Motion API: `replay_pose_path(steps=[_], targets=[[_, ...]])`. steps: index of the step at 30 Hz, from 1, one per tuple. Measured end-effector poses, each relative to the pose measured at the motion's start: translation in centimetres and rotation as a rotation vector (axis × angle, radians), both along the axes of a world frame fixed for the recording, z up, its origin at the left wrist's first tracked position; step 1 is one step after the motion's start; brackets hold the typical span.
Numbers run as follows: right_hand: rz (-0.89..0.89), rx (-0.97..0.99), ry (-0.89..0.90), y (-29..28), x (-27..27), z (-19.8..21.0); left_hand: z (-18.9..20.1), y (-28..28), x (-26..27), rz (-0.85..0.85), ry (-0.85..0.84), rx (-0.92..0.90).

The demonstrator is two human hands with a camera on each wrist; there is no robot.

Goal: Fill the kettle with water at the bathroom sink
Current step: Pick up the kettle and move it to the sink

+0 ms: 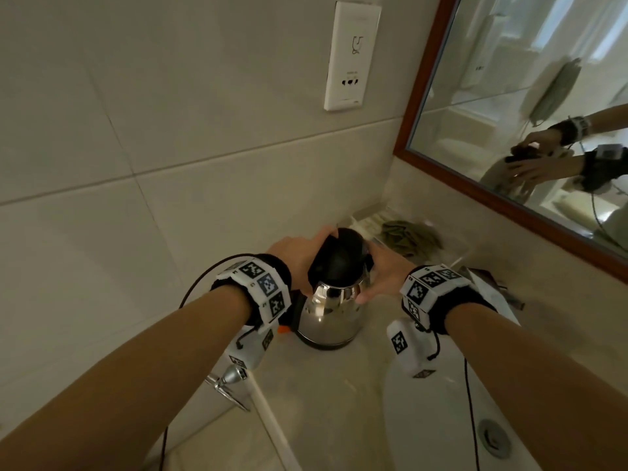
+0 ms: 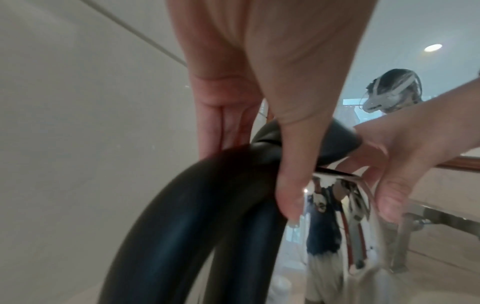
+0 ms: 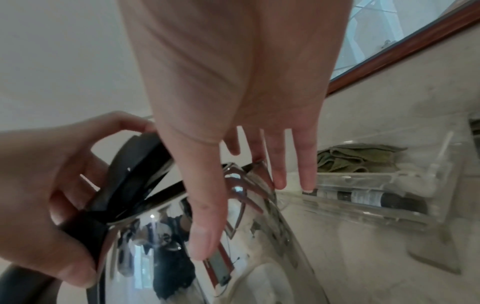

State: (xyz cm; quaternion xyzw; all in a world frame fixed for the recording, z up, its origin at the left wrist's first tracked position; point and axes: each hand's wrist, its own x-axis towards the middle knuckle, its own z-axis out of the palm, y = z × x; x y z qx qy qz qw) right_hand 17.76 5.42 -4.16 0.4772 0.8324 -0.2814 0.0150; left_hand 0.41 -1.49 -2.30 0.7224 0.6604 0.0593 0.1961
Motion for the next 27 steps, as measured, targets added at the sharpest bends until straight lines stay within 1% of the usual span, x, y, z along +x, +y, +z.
replay_pose_path(steps=[3, 6, 11, 15, 20, 24, 27], targets=[[-0.019, -0.005, 0.004, -0.2, 0.9, -0.2, -0.4, -0.9, 0.3, 0.052, -0.151, 0.088], [-0.068, -0.027, 0.010, -0.7, 2.9, -0.1, -0.6, -1.5, 1.3, 0.068, -0.271, 0.161], [-0.192, 0.011, 0.074, -2.0, 7.3, 0.6, -0.1, -1.2, 4.3, -0.002, -0.349, 0.237], [-0.290, 0.049, 0.015, -3.2, 11.8, 1.9, 0.2, -0.6, 7.6, -0.060, -0.437, 0.229], [-0.434, -0.069, 0.022, -5.2, 17.8, 3.1, -0.4, -0.1, 13.4, -0.167, -0.486, 0.198], [-0.549, -0.183, 0.043, -6.9, 21.7, 2.2, -2.4, -0.8, 16.9, -0.281, -0.449, 0.095], [-0.556, -0.219, 0.020, -7.7, 22.8, 1.1, -4.7, -1.9, 18.8, -0.305, -0.490, 0.071]])
